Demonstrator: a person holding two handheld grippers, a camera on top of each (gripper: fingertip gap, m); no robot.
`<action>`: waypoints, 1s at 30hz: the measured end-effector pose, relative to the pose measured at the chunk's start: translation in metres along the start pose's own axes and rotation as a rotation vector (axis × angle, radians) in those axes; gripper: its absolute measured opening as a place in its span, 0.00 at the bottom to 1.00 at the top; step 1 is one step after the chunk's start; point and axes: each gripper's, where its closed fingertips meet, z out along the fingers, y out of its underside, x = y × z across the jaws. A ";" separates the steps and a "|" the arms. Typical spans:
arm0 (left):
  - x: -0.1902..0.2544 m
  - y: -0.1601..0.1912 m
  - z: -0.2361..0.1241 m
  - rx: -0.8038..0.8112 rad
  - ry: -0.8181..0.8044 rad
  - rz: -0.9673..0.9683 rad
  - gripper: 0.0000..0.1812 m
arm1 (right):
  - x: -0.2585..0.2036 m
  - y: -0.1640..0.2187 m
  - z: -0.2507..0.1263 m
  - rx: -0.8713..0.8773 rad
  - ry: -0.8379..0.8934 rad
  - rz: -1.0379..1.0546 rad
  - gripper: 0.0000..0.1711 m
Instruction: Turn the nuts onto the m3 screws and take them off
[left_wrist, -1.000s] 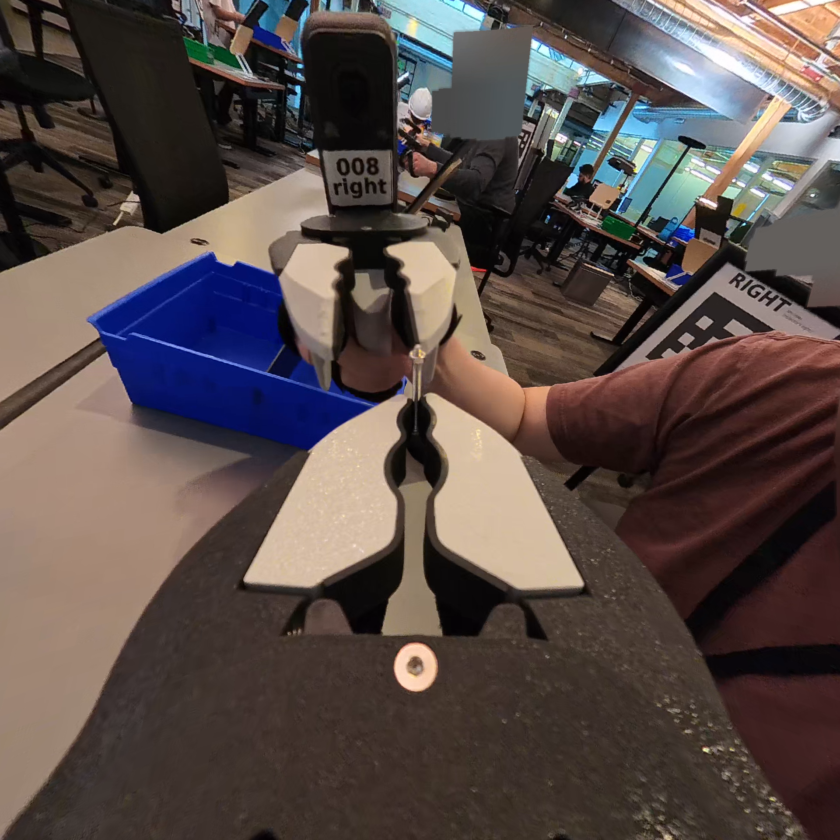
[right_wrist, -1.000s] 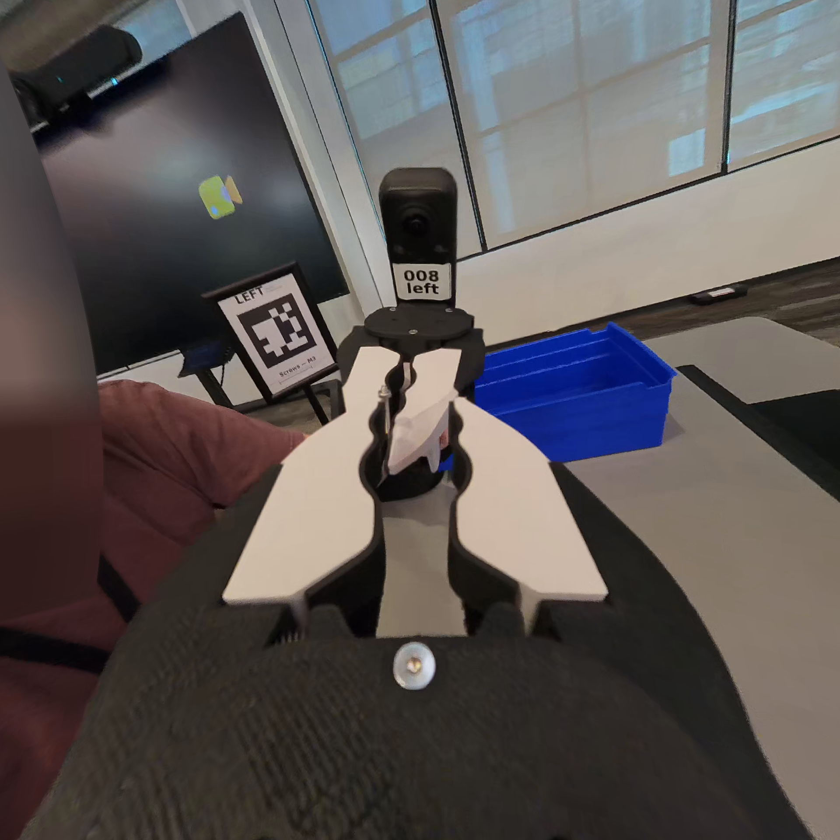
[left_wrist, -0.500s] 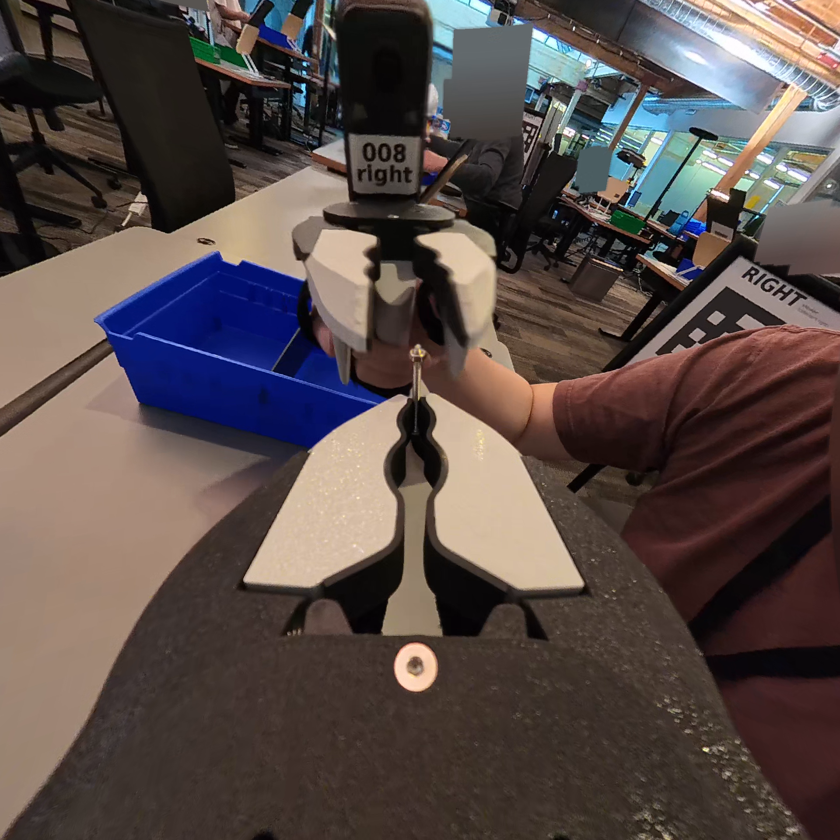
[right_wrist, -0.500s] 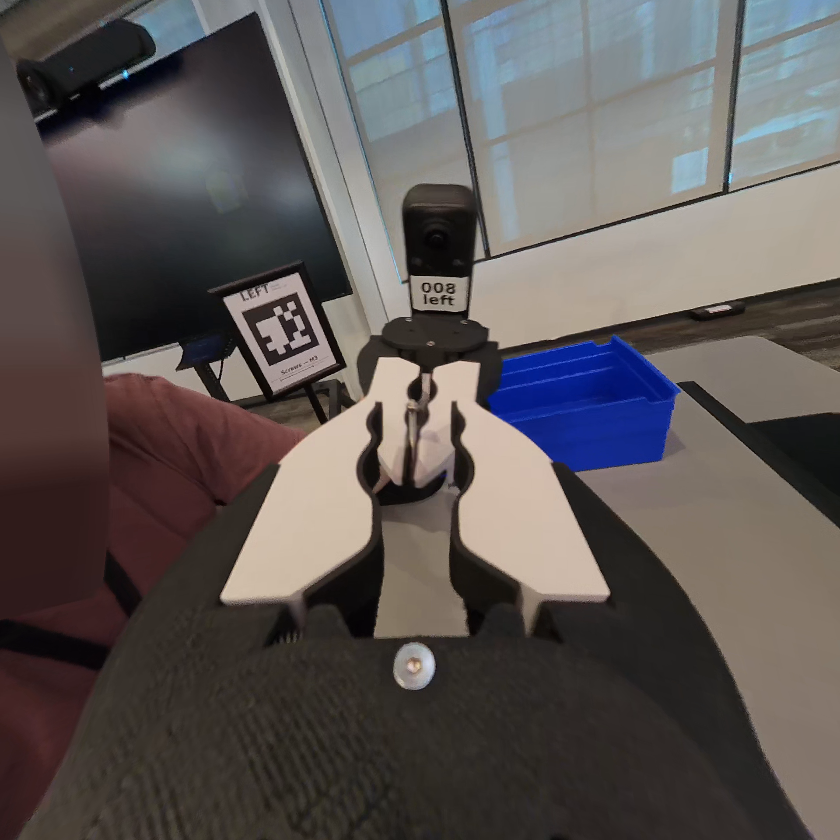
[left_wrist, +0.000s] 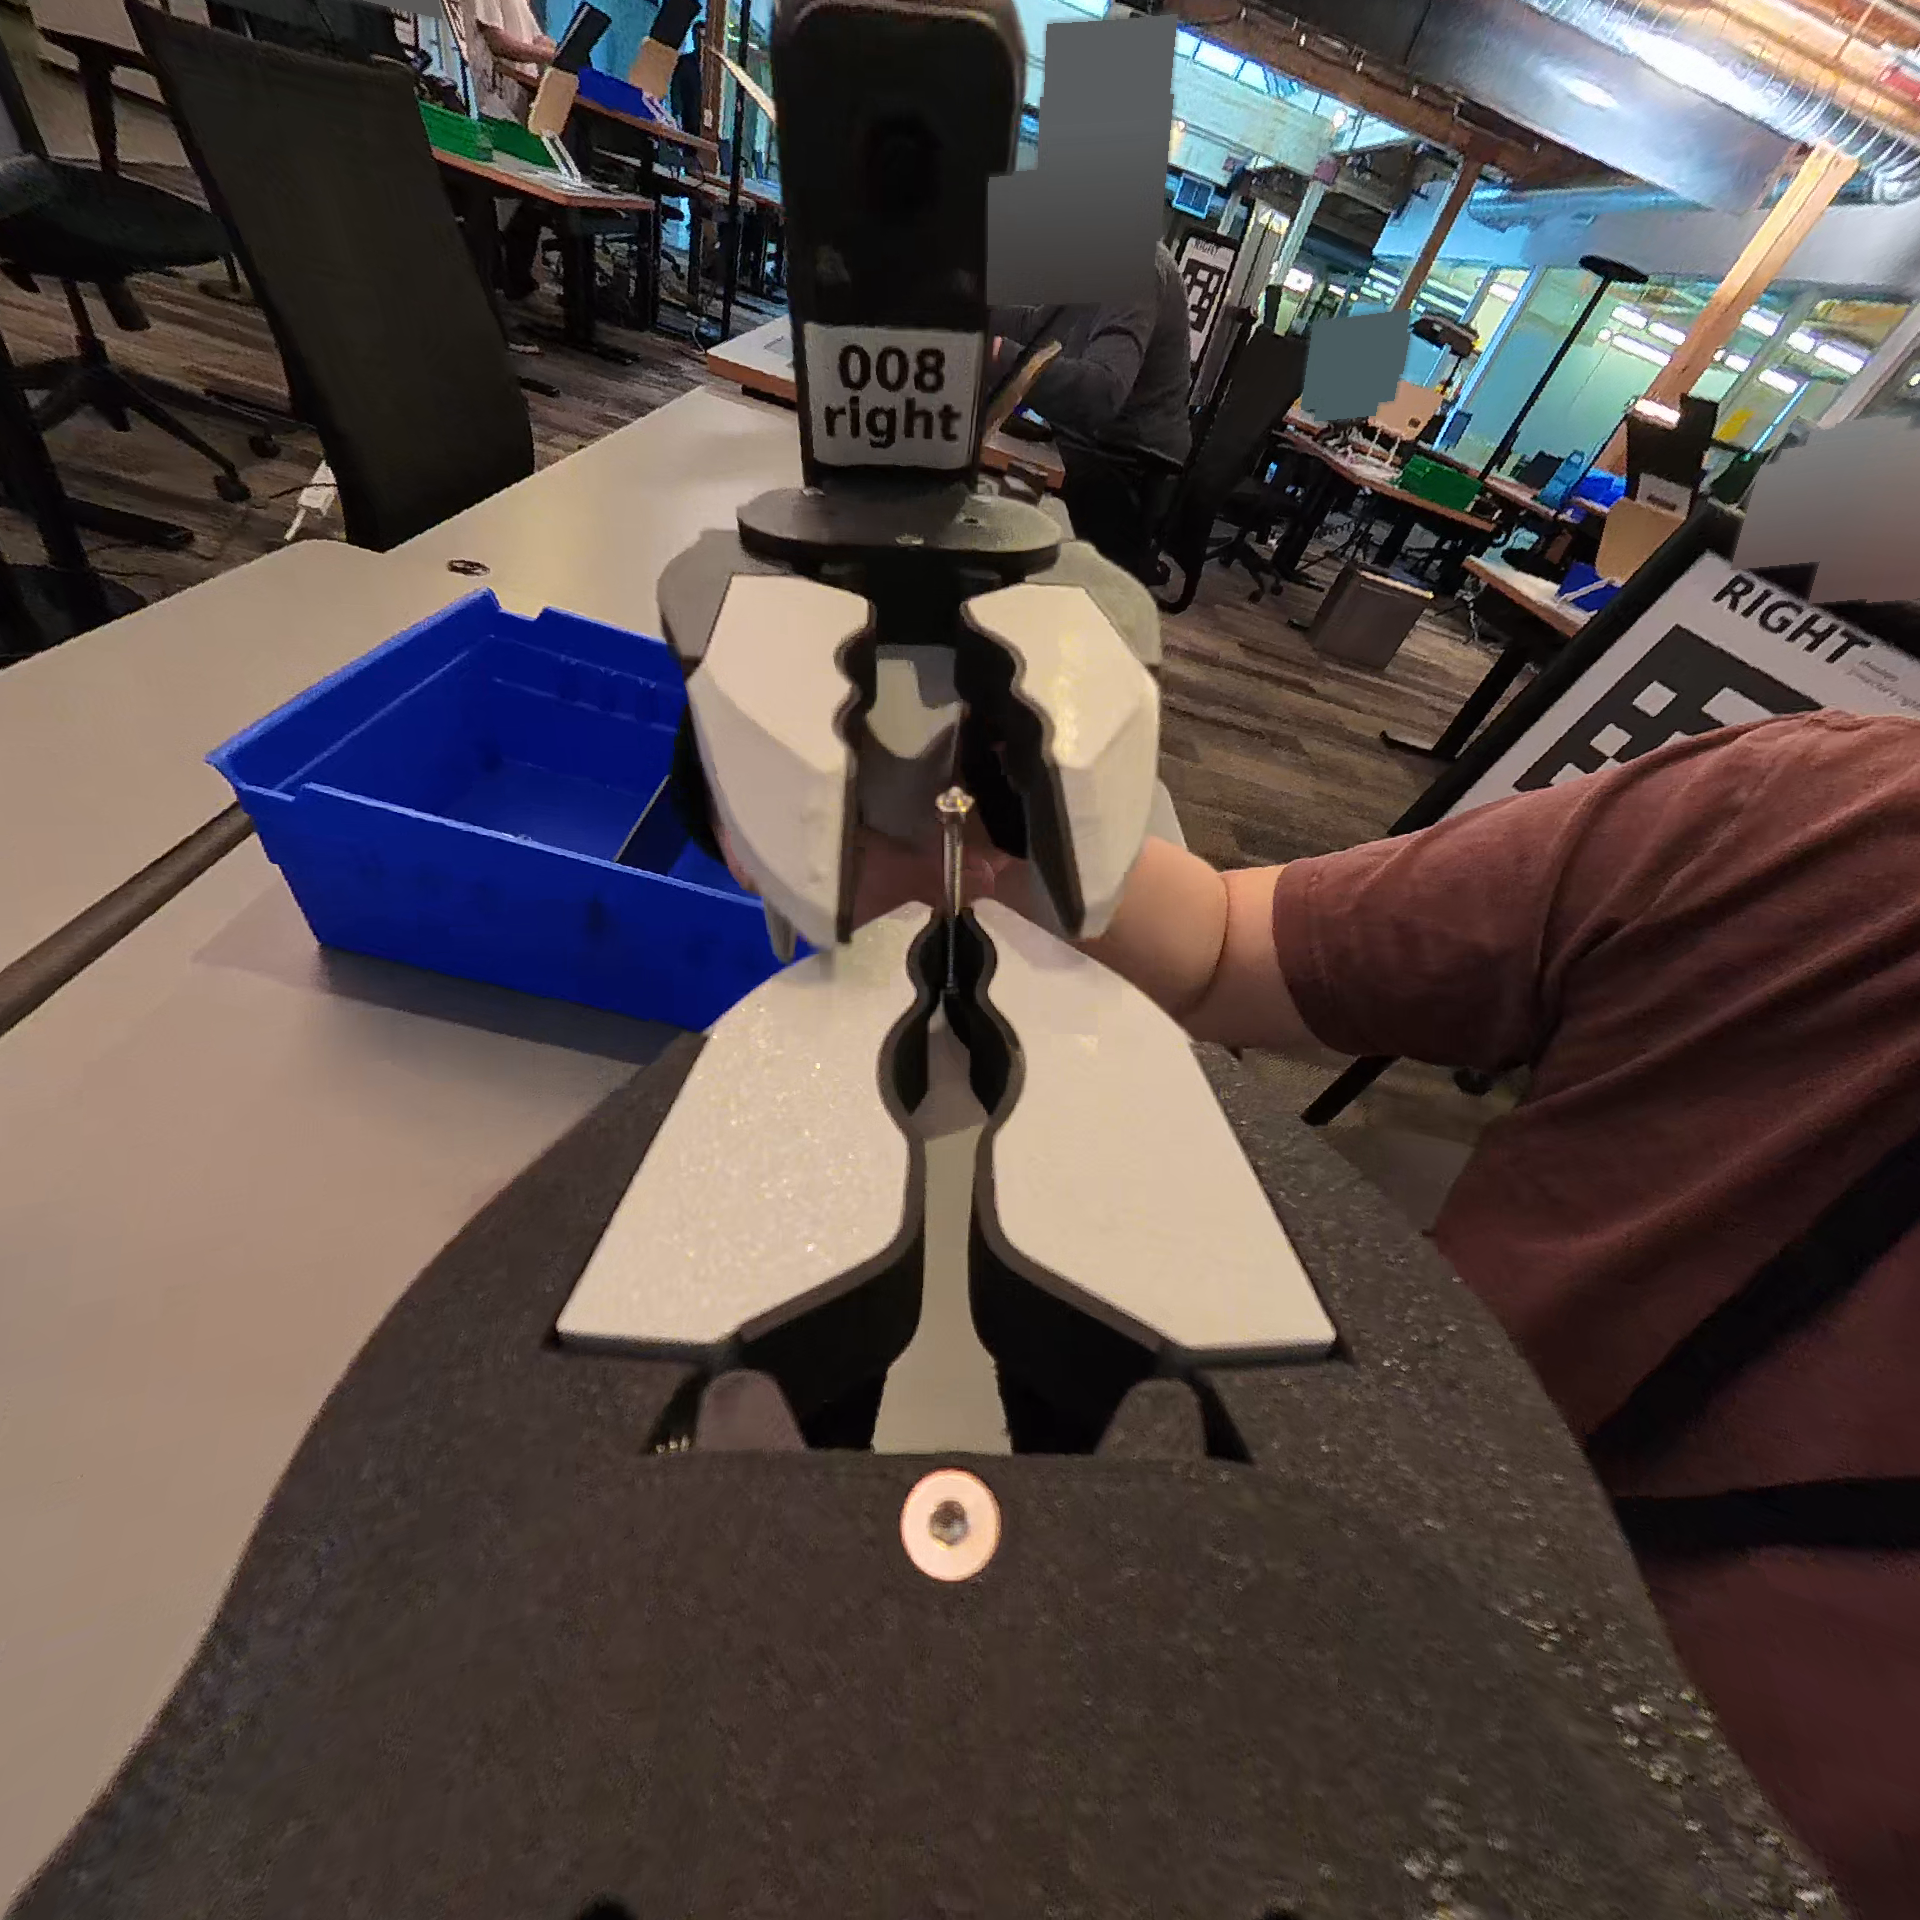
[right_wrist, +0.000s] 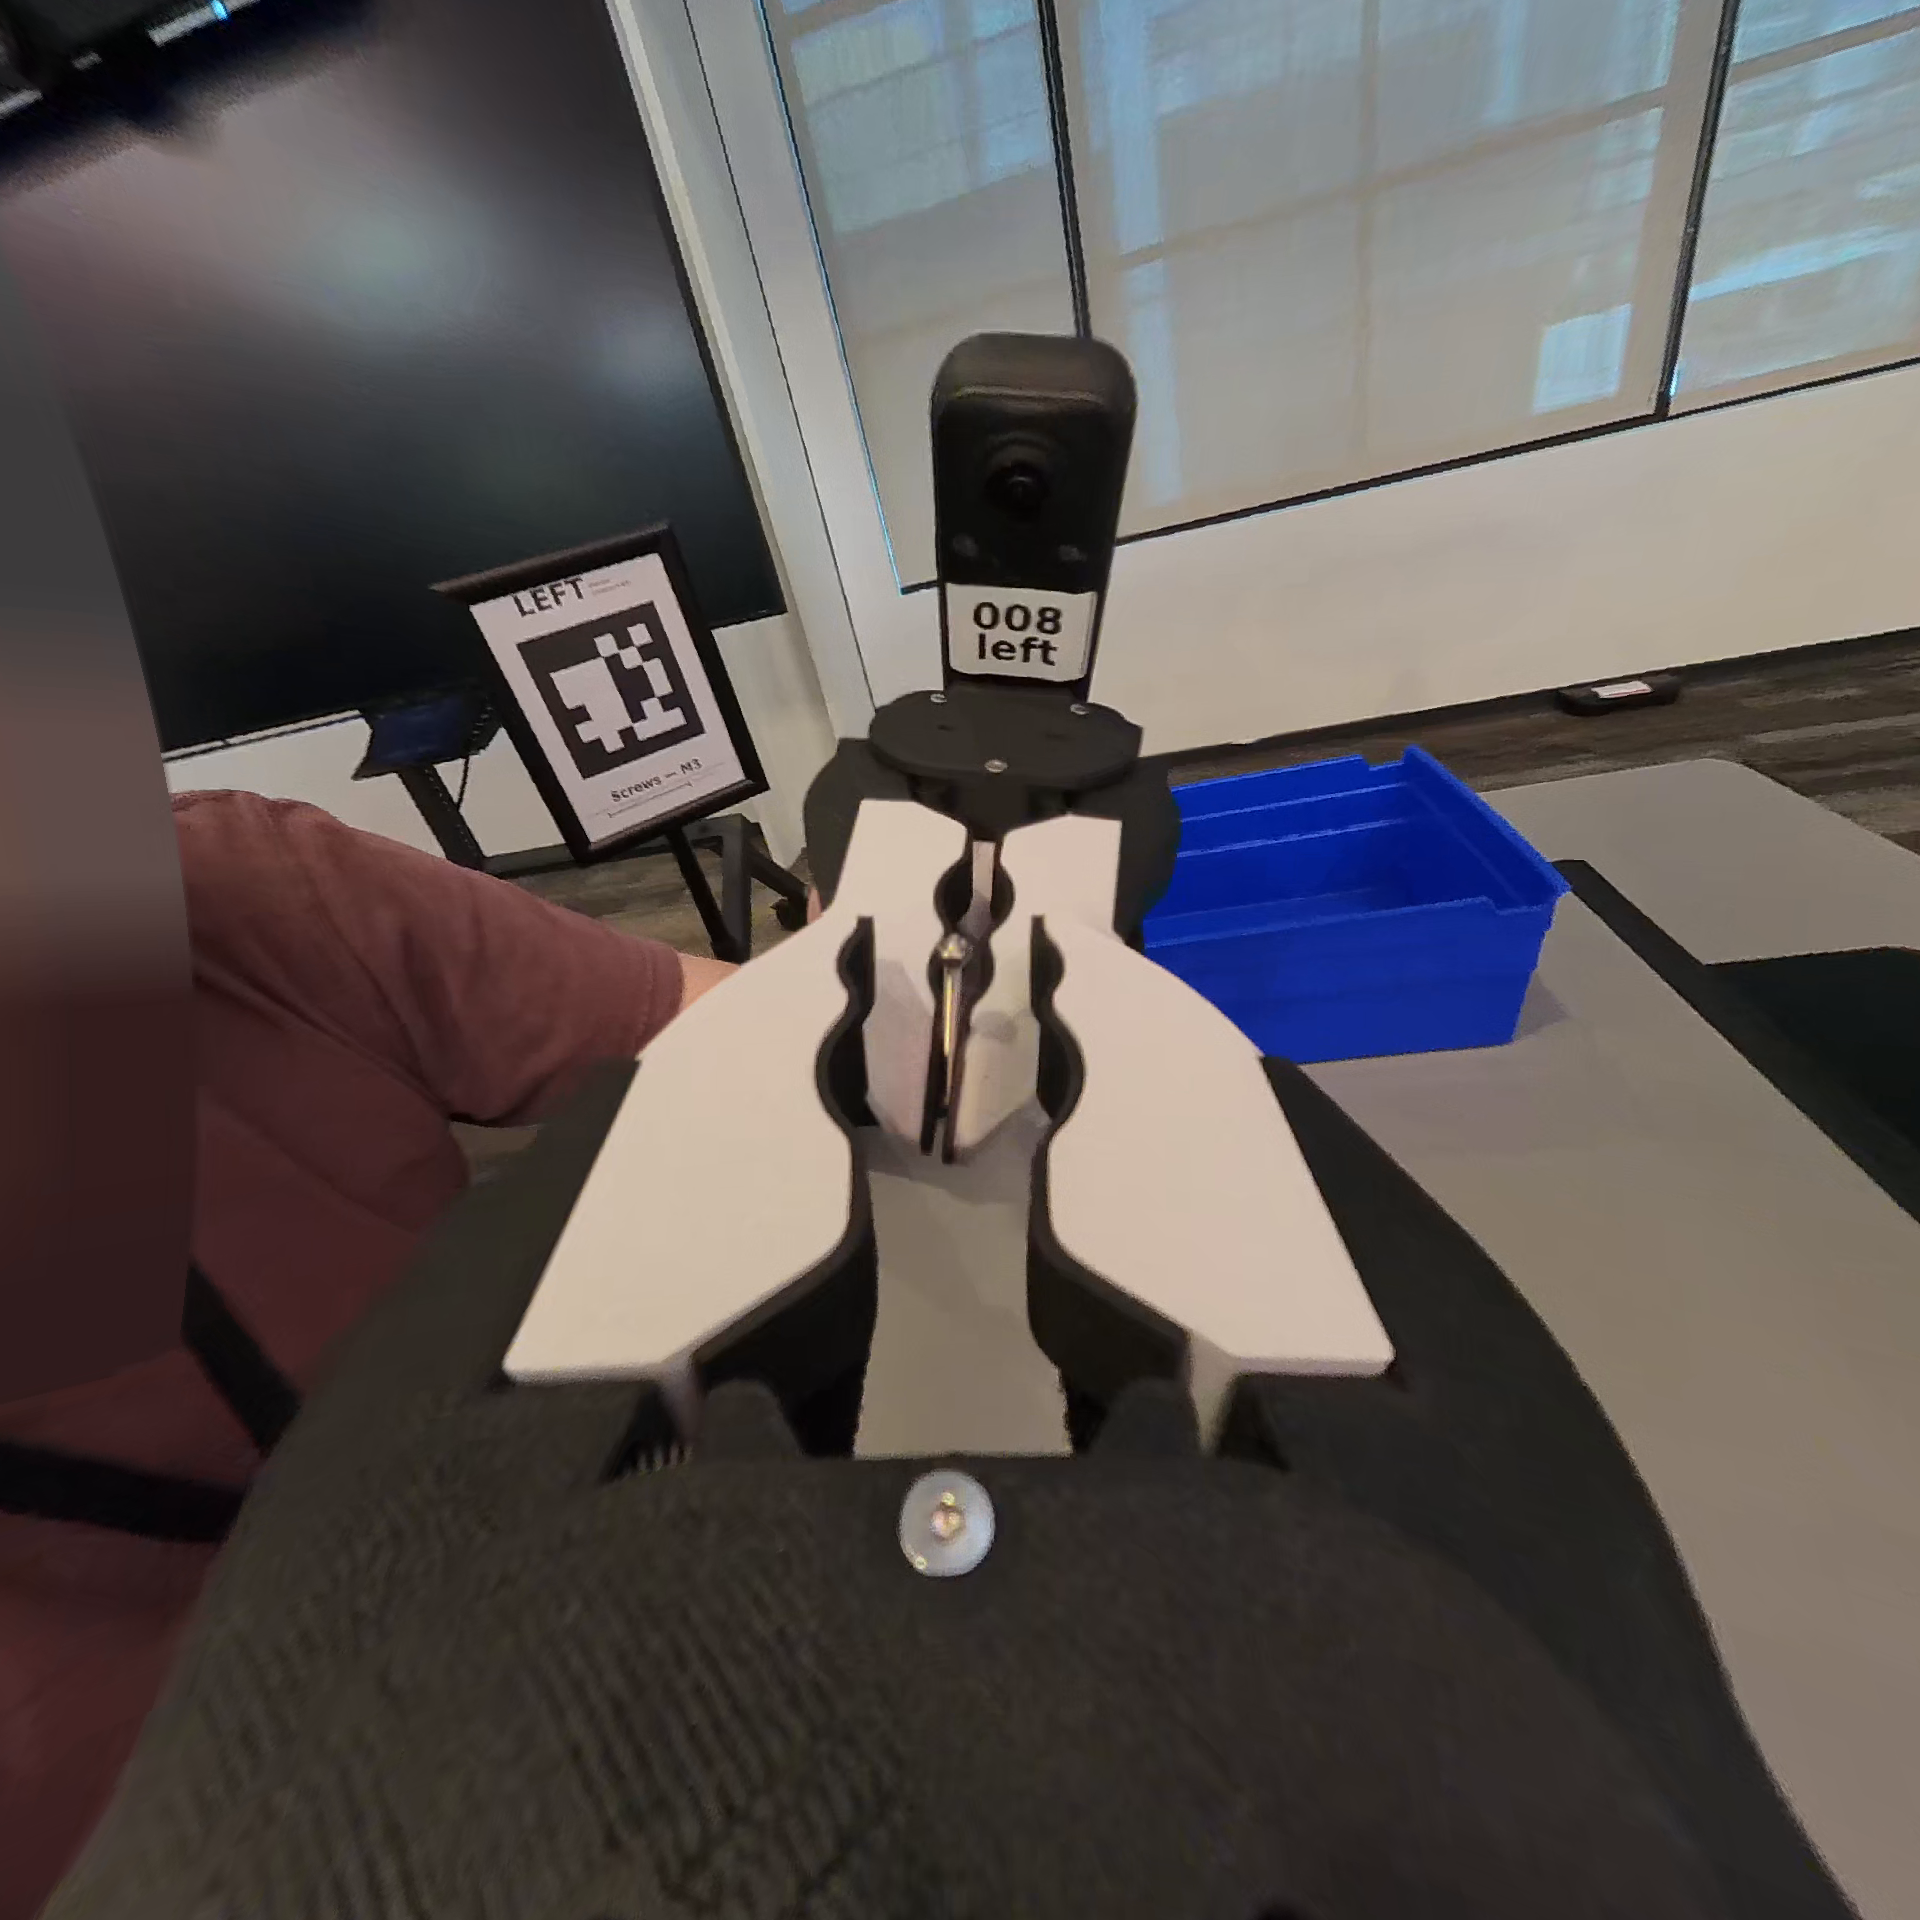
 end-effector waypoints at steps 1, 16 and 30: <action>0.001 0.000 0.001 -0.004 -0.002 0.021 0.01 | 0.001 0.001 0.003 -0.001 0.013 -0.004 0.17; 0.009 -0.009 0.002 0.047 -0.044 0.193 0.01 | -0.006 -0.008 -0.004 0.012 0.027 -0.094 0.17; 0.012 -0.008 0.006 0.034 -0.089 0.294 0.01 | -0.023 -0.012 -0.005 -0.006 0.014 -0.238 0.16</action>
